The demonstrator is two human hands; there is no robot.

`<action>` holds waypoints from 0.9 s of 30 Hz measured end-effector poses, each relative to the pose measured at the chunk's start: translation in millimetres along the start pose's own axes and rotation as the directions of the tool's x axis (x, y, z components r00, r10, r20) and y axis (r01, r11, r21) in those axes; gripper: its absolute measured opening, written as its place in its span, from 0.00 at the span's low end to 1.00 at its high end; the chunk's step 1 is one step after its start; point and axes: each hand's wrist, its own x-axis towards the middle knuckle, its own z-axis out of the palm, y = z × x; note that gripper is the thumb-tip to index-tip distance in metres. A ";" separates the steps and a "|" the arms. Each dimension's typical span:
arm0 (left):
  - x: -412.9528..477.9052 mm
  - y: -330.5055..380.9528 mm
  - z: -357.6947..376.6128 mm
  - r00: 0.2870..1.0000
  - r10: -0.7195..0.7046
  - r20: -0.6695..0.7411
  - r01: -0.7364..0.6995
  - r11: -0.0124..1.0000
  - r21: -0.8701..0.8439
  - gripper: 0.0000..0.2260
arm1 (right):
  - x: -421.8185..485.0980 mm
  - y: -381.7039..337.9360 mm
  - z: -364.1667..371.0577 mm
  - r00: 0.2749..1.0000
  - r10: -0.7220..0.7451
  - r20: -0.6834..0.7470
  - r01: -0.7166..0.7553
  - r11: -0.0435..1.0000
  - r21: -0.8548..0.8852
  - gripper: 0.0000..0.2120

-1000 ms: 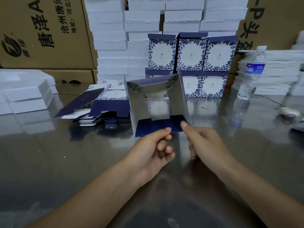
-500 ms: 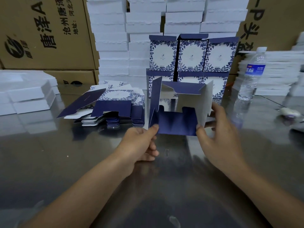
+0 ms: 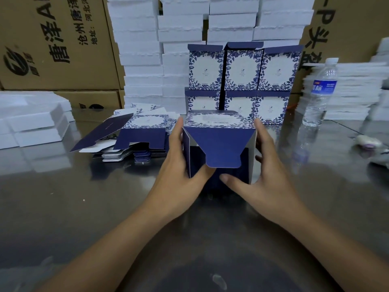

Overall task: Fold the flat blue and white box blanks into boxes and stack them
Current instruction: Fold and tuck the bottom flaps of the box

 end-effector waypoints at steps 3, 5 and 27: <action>-0.6 2.1 -0.7 0.998 -0.032 0.061 0.037 0.995 -0.094 0.34 | -1.0 -2.5 -2.0 0.997 0.044 0.057 -0.049 0.994 0.095 0.56; -1.2 3.5 -1.0 0.997 -0.047 0.066 0.052 0.995 -0.089 0.25 | -0.9 -3.6 -3.3 0.995 0.058 0.077 -0.067 0.991 0.117 0.56; -1.9 16.8 -4.8 0.988 -0.116 -0.101 0.101 0.985 -0.140 0.20 | 3.2 3.7 0.6 0.953 -0.054 -0.298 0.057 0.998 0.000 0.12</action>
